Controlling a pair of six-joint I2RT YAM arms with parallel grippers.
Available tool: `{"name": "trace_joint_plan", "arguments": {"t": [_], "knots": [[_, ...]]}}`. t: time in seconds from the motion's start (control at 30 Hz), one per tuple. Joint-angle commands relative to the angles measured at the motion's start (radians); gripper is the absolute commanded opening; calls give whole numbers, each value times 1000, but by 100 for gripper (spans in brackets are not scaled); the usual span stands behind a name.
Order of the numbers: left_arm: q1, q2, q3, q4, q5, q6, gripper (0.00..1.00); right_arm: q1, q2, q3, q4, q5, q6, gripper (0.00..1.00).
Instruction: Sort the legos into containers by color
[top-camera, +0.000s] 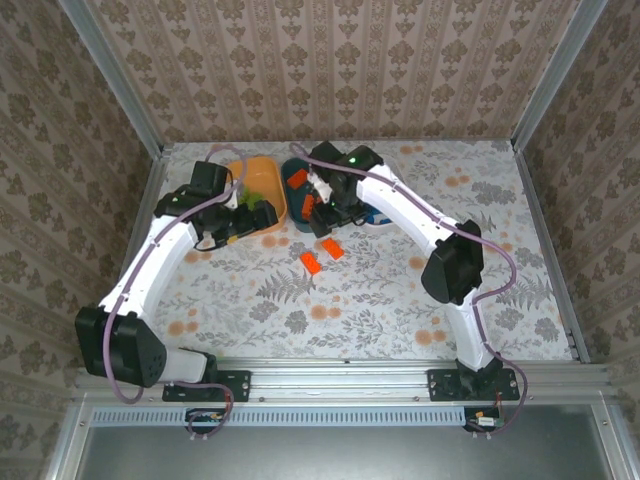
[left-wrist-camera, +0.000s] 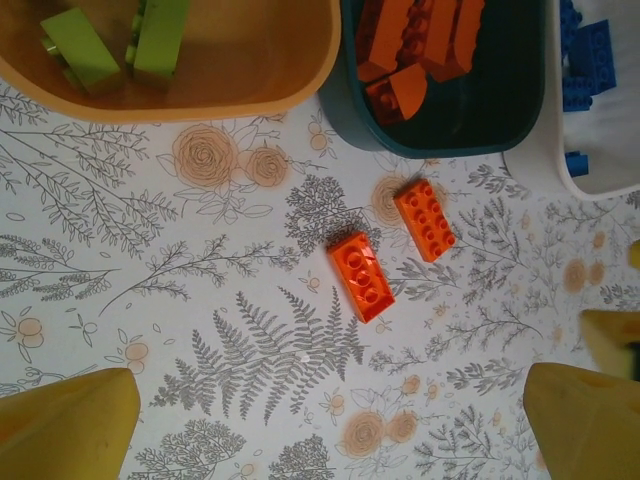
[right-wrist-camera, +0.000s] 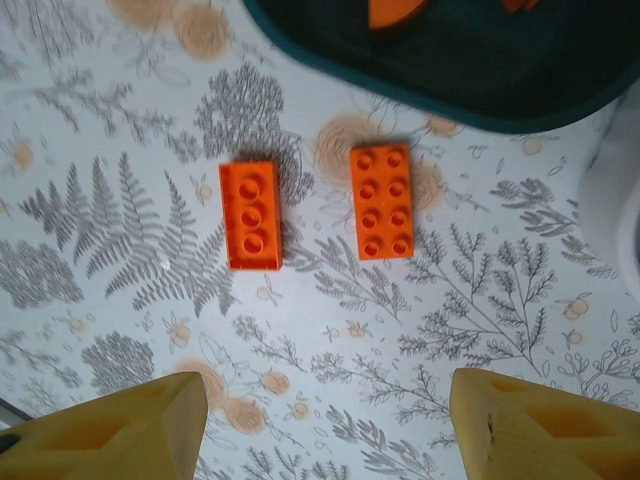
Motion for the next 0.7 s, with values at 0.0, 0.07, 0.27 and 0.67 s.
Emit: {"name": "trace_joint_plan", "arguments": {"t": [0.0, 0.07, 0.27, 0.67], "knots": [[-9, -47, -16, -21, -6, -16, 100, 15, 2, -31, -24, 76, -48, 67], [-9, -61, -21, -31, -10, -16, 100, 22, 16, -42, -11, 88, -52, 67], [-7, -103, -42, -56, -22, -12, 100, 26, 38, -85, 51, 107, -59, 69], [20, -141, -61, -81, -21, -2, 100, 27, 149, -67, 56, 150, -76, 70]]}}
